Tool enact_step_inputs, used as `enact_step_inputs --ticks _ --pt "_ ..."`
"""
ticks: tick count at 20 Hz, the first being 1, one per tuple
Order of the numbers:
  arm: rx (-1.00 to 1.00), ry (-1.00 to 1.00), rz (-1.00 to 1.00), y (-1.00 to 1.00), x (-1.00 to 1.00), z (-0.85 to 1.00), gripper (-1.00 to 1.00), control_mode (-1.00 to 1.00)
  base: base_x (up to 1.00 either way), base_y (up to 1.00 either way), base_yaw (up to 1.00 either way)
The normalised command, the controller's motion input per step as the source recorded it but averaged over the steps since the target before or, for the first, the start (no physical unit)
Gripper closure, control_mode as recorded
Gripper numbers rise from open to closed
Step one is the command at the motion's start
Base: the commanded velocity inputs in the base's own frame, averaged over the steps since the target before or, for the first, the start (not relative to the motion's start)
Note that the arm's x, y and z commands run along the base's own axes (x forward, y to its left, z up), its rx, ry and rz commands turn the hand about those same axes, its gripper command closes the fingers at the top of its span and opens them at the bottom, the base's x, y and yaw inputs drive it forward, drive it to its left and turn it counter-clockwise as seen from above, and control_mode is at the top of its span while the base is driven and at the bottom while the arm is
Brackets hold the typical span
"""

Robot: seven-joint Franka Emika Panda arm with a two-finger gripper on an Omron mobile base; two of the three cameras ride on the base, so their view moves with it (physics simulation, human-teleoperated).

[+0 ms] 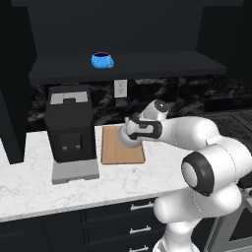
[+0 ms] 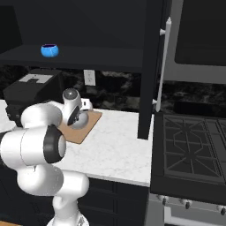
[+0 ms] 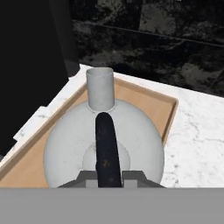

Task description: Pick the kettle from the counter and place it on the tray. Then pick the mug from the cabinet and place it on the tray. Then close the cabinet doors.

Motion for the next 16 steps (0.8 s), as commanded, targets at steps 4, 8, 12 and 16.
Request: enact_step_inputs --ticks 4,8,12,16 --pt "-0.02 0.01 0.0 0.01 0.4 -0.15 1.0 -1.0 0.0 0.0 0.0" --pt "0.0 0.0 0.0 0.0 0.3 -0.03 1.0 -1.0 0.0 0.0 0.0" --pt "0.0 0.0 0.0 0.0 0.27 -0.03 1.0 -1.0 0.0 0.0 0.0" --pt "-0.01 0.0 0.0 0.0 0.27 -0.09 1.0 -1.0 0.0 0.0 0.0"
